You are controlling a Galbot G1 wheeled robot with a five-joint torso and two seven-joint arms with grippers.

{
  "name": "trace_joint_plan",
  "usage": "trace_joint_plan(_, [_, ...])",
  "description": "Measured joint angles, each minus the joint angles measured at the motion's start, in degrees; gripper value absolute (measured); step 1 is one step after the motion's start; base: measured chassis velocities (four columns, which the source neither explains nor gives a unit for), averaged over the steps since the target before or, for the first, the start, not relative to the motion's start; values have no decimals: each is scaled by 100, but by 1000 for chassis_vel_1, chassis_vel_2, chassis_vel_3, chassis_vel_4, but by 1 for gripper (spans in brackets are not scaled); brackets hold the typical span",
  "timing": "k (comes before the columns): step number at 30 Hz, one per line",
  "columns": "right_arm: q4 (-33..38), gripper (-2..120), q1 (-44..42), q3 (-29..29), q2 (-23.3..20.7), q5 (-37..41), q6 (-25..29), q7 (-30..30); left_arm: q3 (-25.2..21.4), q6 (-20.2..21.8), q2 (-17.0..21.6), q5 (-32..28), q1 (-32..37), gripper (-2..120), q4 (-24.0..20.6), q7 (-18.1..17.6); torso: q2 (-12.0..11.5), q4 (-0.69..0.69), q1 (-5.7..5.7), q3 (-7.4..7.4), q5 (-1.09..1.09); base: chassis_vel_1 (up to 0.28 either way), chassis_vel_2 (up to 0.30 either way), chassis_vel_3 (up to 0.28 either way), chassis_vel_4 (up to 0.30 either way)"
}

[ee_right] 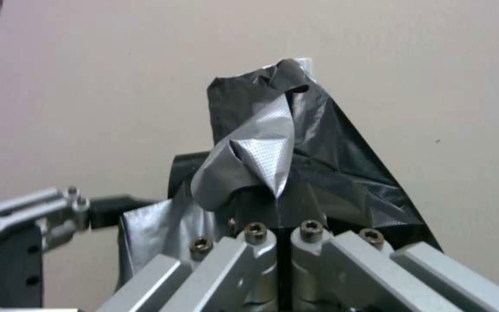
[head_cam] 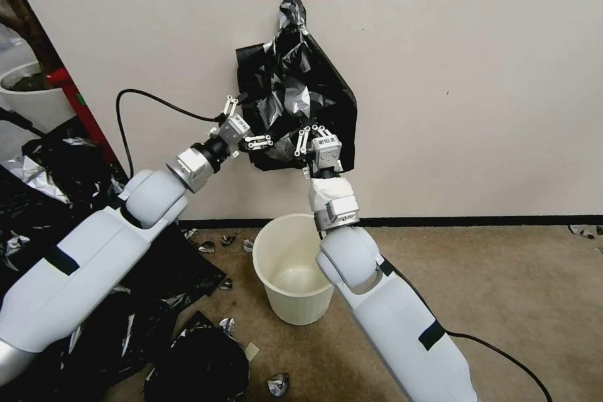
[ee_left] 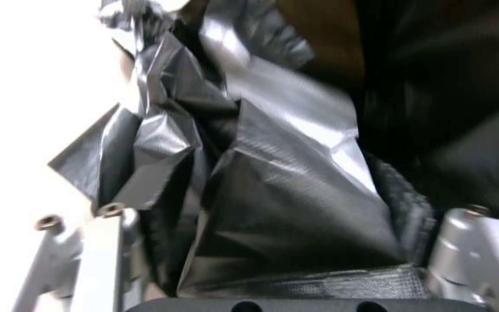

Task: Place a trash bag onto the trash bin.

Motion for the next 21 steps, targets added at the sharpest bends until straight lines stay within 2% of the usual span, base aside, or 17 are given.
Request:
trace_joint_plan(1, [6,0,0,0,9,0,21,-5,-37,115,31,0,49,63,-38,0,0,0,0,0,0,0,0,0,0])
trace_joint_plan(3, [8,0,0,0,10,0,27,-6,-48,143,39,-1,65,61,-49,0,0,0,0,0,0,0,0,0,0])
trace_joint_plan(4, [20,0,-7,0,11,0,56,-10,-87,234,68,-5,125,55,-86,-1,0,0,0,0,0,0,0,0,0])
trace_joint_plan(5, [20,0,-7,0,11,0,56,-10,-87,234,68,-5,125,55,-86,-1,0,0,0,0,0,0,0,0,0])
trace_joint_plan(7, [60,0,-48,1,2,3,89,-18,-158,290,83,-11,222,41,-126,-9,0,0,0,0,0,0,0,0,0])
trace_joint_plan(11, [101,0,-91,7,-14,4,96,-24,-217,304,82,-14,312,32,-194,-52,0,0,0,0,0,0,0,0,0])
trace_joint_plan(13, [155,0,-175,23,-42,17,115,-34,-331,305,76,-24,487,20,-369,-242,0,0,0,0,0,0,0,0,0])
trace_joint_plan(15, [190,0,-281,30,-60,60,129,-35,-479,304,56,-29,674,13,-511,-330,0,-1,0,0,0,0,0,0,0])
trace_joint_plan(16, [190,0,-281,30,-60,60,129,-35,-479,304,56,-29,674,13,-511,-330,0,-1,0,0,0,0,0,0,0])
trace_joint_plan(19, [308,0,-632,41,-106,232,136,-21,-798,269,-27,-37,1126,0,-799,-634,0,1,0,0,0,0,0,0,0])
trace_joint_plan(20, [350,0,-803,77,-112,242,131,-9,-935,224,-109,-28,1349,0,-909,-859,0,-1,0,0,0,0,0,0,0])
trace_joint_plan(21, [350,0,-803,77,-112,242,131,-9,-935,224,-109,-28,1349,0,-909,-859,0,-1,0,0,0,0,0,0,0])
